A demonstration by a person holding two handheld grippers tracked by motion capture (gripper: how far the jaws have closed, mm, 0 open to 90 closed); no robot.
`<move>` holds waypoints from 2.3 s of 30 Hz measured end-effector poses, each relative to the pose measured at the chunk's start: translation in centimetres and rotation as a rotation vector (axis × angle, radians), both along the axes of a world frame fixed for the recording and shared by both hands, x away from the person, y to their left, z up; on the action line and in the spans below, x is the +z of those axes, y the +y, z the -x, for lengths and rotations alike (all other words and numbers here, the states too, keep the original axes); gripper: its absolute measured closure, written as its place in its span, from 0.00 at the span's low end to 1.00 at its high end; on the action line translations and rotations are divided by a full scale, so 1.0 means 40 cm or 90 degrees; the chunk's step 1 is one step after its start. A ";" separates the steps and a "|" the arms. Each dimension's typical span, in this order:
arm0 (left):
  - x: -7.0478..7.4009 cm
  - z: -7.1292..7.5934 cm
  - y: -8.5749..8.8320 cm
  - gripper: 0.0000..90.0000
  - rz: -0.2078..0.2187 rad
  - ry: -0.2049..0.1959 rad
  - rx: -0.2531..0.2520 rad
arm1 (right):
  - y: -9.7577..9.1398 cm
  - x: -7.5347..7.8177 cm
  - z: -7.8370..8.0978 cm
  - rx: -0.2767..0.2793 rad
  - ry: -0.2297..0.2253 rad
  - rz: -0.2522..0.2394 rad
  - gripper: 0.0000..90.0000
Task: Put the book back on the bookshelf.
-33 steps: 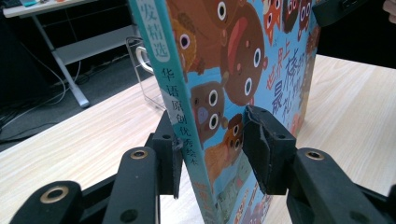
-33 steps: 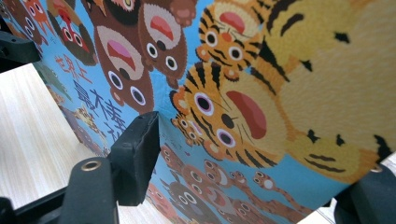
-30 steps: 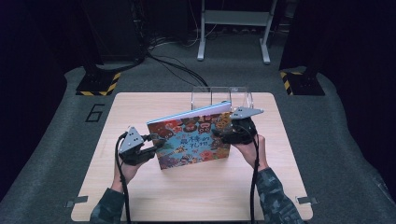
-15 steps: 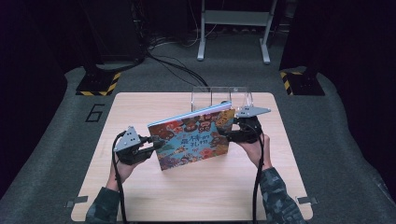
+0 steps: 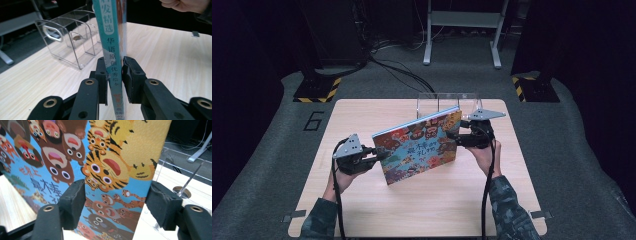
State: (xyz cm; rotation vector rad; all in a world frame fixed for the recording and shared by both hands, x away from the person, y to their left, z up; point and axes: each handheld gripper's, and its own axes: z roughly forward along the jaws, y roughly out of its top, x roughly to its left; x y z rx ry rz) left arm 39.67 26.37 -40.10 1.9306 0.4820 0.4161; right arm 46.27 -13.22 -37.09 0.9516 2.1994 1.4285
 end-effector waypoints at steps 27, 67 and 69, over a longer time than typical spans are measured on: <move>0.108 -0.045 -0.029 0.82 0.057 0.064 -0.018 | 0.003 0.005 0.013 -0.015 0.005 0.010 0.39; 0.189 -0.072 -0.056 0.77 -0.049 0.125 -0.036 | 0.057 0.014 0.036 0.004 0.019 0.025 0.37; 0.191 -0.073 -0.070 0.77 -0.065 0.115 -0.033 | 0.057 0.013 0.035 0.007 0.018 0.027 0.38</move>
